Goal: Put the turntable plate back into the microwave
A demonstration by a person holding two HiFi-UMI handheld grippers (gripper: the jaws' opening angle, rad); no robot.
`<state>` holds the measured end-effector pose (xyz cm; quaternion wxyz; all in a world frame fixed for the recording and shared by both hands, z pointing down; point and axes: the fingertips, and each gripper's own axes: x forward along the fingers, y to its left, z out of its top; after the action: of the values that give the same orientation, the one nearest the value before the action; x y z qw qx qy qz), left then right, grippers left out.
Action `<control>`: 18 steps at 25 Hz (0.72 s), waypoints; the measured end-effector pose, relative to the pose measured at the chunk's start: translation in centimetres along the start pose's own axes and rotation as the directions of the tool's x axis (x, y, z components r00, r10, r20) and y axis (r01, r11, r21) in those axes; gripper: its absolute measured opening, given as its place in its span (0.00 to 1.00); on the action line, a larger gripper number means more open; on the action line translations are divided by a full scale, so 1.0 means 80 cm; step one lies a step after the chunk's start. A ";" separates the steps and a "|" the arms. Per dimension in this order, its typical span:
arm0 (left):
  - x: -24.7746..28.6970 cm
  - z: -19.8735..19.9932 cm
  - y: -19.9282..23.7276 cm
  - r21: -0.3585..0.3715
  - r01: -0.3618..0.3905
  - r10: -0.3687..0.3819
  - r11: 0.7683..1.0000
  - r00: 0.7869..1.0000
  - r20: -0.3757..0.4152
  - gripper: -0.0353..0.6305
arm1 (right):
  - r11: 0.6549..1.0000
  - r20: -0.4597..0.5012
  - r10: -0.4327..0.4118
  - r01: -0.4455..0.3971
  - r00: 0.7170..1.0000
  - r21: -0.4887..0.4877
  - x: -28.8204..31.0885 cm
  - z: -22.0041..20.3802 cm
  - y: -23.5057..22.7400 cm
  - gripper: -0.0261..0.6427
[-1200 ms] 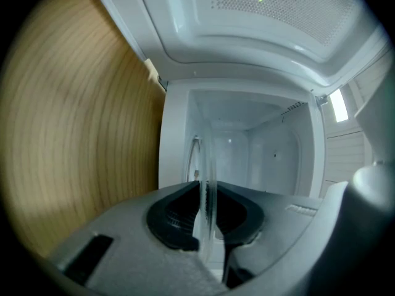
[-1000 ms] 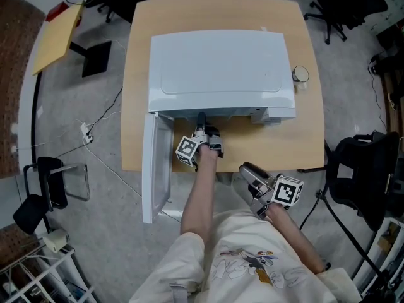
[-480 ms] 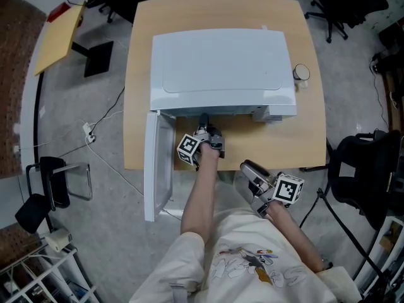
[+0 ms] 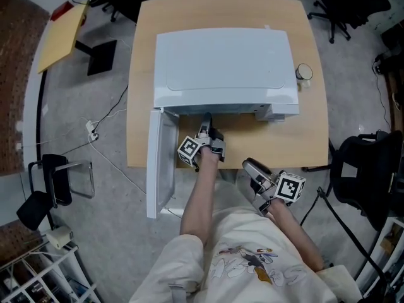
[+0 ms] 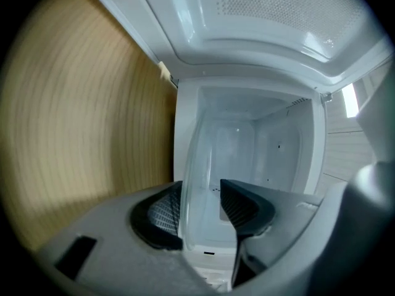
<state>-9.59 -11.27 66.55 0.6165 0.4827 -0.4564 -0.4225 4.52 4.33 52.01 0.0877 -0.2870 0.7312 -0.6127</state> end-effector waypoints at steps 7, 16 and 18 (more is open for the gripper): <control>-0.010 0.000 0.011 -0.021 -0.014 0.015 1.000 1.000 0.003 0.34 | 1.000 0.002 0.004 -0.004 1.000 0.024 0.000 -0.004 0.000 0.31; -0.031 -0.014 0.018 -0.012 -0.038 0.037 0.999 0.999 -0.038 0.34 | 0.998 0.017 -0.030 0.029 0.999 0.051 0.001 -0.001 -0.014 0.31; -0.040 -0.016 0.014 0.006 -0.036 0.036 0.999 0.998 -0.044 0.34 | 0.998 0.025 -0.029 0.028 0.999 0.058 0.006 0.004 -0.017 0.31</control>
<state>-8.99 -7.77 66.97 0.6326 0.4854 -0.4523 -0.3995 4.76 3.67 53.35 0.0966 -0.3026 0.7077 -0.6311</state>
